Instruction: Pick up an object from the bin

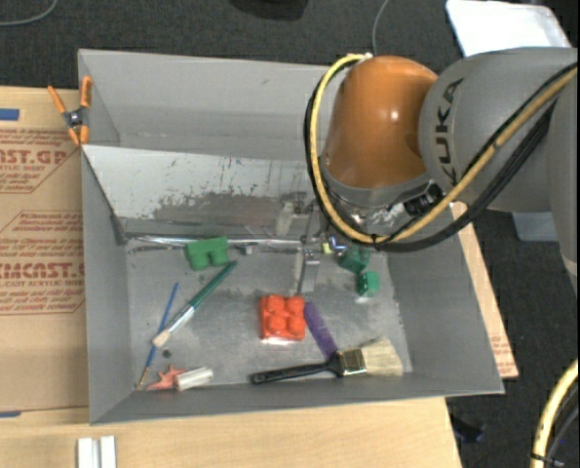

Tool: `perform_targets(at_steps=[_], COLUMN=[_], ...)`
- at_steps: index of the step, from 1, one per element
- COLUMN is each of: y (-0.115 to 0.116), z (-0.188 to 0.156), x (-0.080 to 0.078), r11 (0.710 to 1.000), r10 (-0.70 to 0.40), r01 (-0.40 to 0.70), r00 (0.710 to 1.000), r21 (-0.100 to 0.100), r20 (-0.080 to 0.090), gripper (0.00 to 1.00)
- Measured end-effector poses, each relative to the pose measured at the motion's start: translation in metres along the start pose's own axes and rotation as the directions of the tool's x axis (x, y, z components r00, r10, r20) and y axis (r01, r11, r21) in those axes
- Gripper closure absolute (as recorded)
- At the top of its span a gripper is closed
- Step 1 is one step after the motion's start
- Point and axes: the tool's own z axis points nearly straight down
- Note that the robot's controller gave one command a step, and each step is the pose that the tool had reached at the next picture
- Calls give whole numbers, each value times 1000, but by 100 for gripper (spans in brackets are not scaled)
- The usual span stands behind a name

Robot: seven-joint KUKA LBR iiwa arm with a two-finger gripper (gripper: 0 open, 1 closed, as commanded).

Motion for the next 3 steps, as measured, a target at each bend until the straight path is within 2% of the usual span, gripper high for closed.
perform_targets(at_steps=[1, 2, 3], y=[0, -6, -44], z=[0, 35, 73], x=[0, 23, 44], r11=[1000, 993, 982], r10=[0, -114, -187], r01=[0, 114, 187], r00=[1000, 993, 982], r21=[0, 1, 0], r20=[0, 10, 2], gripper=[0, 0, 0])
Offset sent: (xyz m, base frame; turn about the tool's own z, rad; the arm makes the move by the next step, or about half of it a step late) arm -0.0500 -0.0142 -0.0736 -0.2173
